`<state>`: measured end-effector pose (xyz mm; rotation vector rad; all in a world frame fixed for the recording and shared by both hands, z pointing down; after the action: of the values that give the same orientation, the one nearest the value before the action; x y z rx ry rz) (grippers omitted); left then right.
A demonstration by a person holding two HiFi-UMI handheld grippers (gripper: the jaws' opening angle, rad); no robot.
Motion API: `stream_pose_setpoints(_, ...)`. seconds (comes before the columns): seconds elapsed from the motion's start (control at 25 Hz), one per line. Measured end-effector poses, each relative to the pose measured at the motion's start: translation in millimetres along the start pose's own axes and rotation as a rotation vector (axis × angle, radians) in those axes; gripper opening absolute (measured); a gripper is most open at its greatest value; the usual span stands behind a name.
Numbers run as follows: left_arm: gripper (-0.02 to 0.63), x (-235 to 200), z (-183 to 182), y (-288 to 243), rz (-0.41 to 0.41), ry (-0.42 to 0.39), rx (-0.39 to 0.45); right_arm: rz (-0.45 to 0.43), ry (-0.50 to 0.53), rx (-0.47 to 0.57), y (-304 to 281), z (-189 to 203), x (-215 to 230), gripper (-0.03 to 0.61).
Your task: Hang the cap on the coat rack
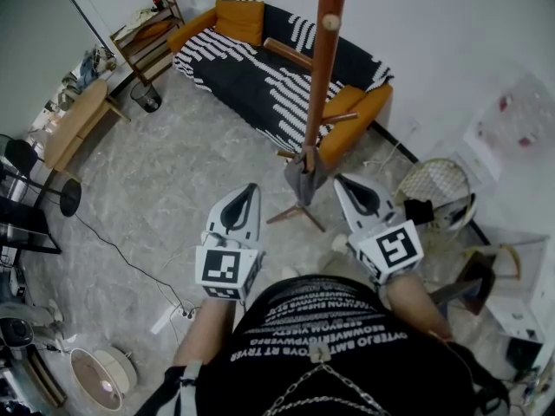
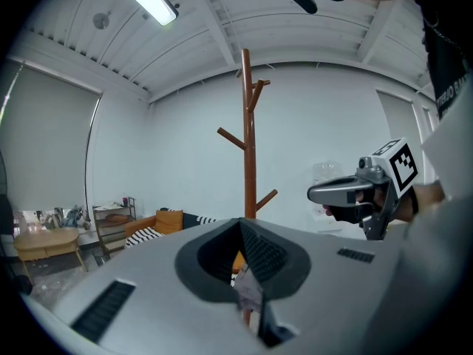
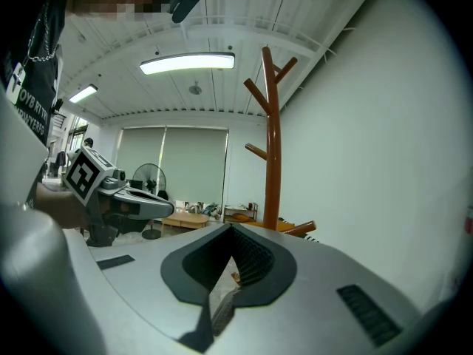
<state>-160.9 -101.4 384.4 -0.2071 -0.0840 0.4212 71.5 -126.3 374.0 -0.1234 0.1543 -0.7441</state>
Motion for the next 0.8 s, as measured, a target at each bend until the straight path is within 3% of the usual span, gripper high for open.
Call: stream_pose_setpoints(0.8, 0.003, 12.4, 0.9, -1.0, 0.020, -0.006, -0.011, -0.002, 0.009, 0.004, 11.1, -2.1, 0.1, 0.003)
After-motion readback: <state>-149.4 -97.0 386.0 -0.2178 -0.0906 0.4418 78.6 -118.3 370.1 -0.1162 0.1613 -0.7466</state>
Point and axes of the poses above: the fingertips, and each gripper's own axes: y backward along the fingers, x to its right, z out of its underside, the point moved 8 cm from there along y, backward along the fingers, and after that the axes turned 1 degree about z, right-handed, at the moved point
